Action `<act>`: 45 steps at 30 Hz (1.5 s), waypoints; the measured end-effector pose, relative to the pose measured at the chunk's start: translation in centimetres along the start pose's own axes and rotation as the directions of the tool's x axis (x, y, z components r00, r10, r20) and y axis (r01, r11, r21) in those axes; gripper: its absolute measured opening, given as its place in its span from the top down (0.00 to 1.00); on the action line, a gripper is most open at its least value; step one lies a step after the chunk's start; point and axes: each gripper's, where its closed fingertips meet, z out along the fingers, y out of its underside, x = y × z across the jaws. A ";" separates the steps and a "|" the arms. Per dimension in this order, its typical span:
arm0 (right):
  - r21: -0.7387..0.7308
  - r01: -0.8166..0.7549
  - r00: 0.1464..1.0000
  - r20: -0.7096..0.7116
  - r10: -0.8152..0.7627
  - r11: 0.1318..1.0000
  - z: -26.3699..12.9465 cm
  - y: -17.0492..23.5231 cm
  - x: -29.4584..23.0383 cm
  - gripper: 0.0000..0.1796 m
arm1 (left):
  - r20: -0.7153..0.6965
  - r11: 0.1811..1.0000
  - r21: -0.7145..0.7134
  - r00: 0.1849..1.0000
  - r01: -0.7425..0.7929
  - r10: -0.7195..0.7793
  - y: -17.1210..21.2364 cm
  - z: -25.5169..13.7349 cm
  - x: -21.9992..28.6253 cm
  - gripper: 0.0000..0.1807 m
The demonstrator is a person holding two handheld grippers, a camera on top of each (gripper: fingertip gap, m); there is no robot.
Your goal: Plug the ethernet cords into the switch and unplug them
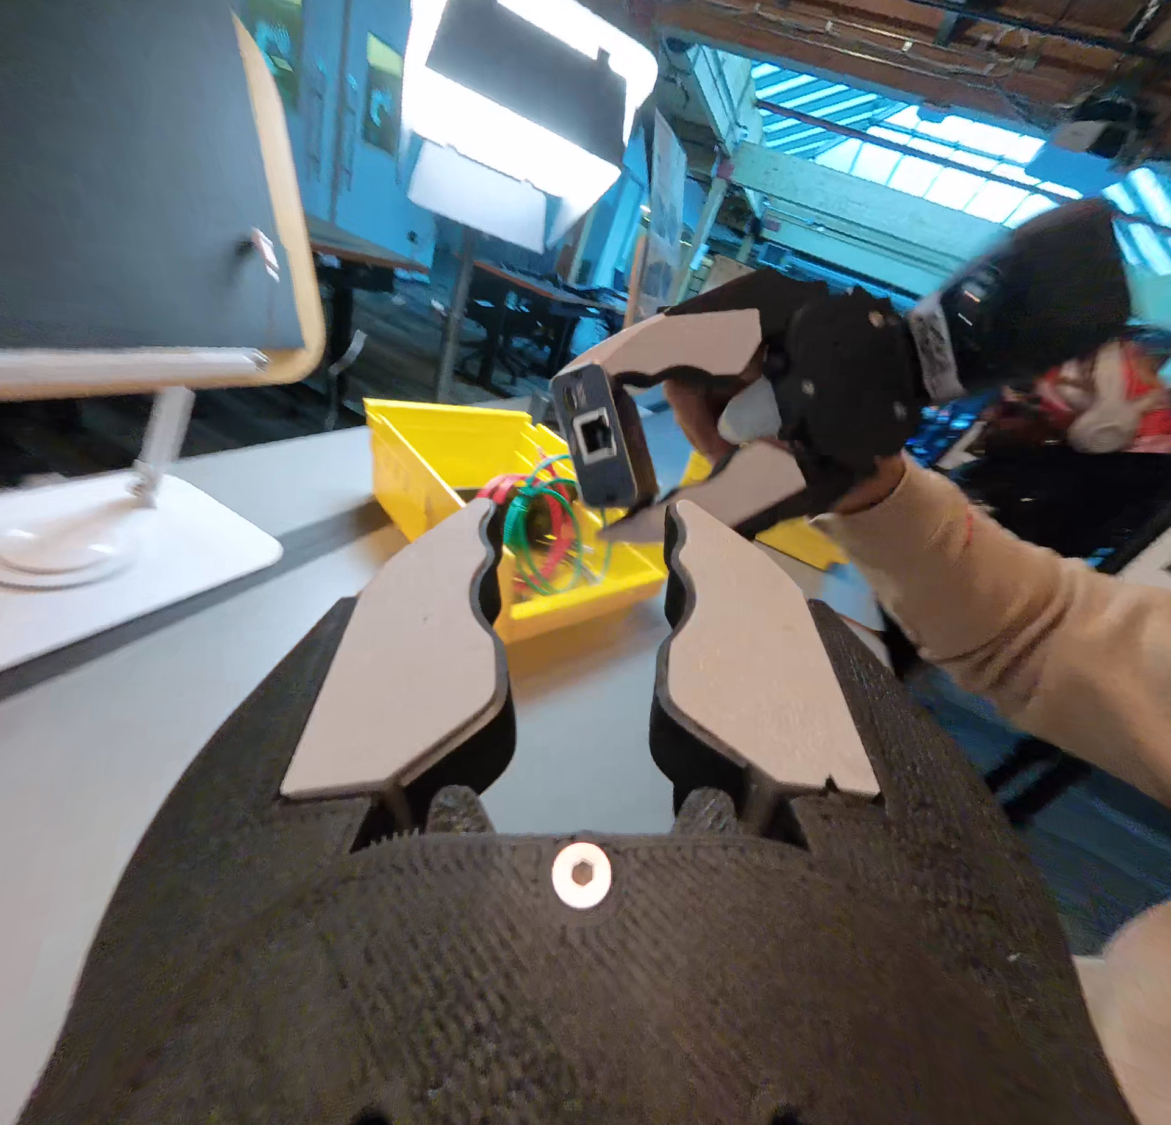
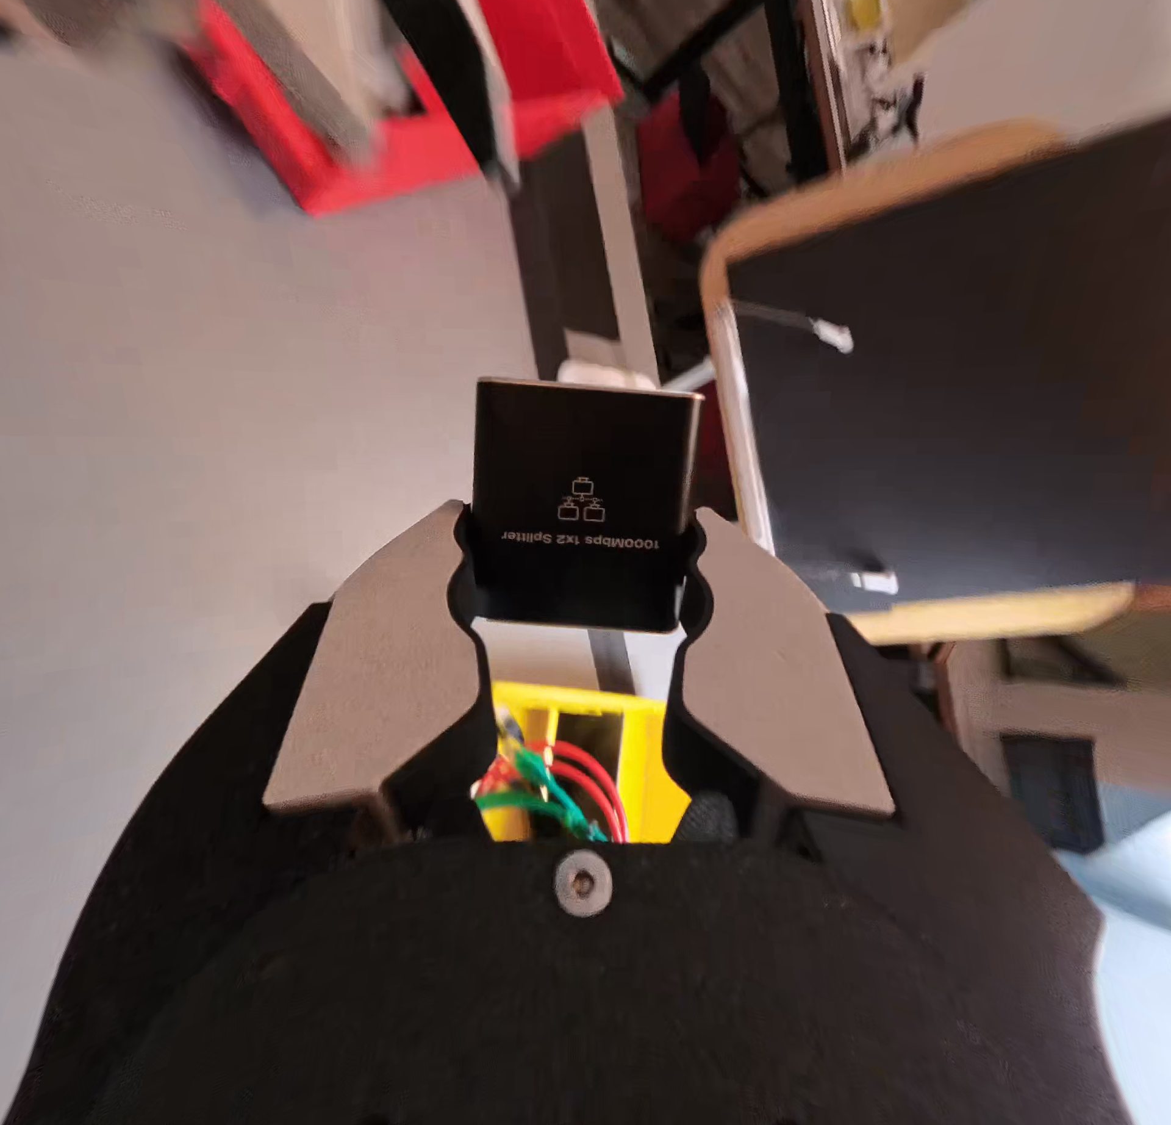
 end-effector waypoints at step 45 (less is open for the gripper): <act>-0.217 -0.545 0.836 -0.073 0.543 0.810 2.9 21.7 12.1 0.65 | 0.353 0.945 0.065 0.893 -0.322 0.280 -5.4 -5.8 -6.9 0.73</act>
